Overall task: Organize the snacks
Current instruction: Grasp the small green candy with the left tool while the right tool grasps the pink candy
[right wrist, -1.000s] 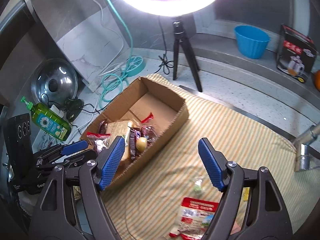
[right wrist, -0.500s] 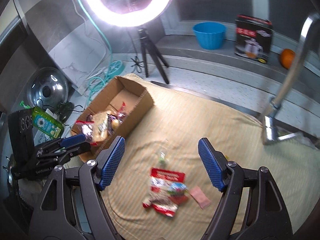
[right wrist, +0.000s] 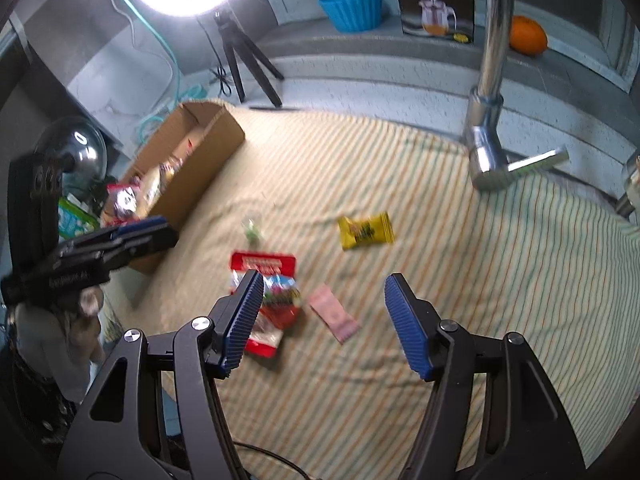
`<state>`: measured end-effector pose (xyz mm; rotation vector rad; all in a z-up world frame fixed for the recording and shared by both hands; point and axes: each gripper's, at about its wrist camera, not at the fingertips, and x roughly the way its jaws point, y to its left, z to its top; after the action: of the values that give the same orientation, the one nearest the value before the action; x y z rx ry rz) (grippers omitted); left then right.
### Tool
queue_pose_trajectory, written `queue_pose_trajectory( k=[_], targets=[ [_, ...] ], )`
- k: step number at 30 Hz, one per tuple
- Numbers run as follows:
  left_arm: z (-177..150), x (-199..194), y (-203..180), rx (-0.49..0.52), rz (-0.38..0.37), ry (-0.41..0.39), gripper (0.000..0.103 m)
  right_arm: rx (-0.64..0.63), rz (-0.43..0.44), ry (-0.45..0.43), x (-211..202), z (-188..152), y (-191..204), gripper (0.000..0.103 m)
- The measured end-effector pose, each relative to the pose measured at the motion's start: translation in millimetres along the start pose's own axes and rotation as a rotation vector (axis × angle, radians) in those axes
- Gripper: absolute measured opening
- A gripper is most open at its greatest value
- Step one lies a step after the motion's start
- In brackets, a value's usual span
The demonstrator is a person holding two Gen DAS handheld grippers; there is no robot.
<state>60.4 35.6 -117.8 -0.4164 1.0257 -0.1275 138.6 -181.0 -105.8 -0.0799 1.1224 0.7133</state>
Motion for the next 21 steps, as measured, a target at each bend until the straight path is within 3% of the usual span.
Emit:
queue_pose_trajectory(
  k=[3,6,21],
  targets=[
    [-2,19,-2,-0.011,-0.002,0.036,0.043,-0.019,-0.008,0.024,10,-11,0,0.064],
    [-2,35,-5,-0.014,0.014,0.057,0.04,-0.038,-0.01,0.066,25,-20,0,0.051],
    [4,73,-4,-0.009,0.09,0.097,0.028,-0.157,-0.069,0.155,77,-26,14,0.051]
  ],
)
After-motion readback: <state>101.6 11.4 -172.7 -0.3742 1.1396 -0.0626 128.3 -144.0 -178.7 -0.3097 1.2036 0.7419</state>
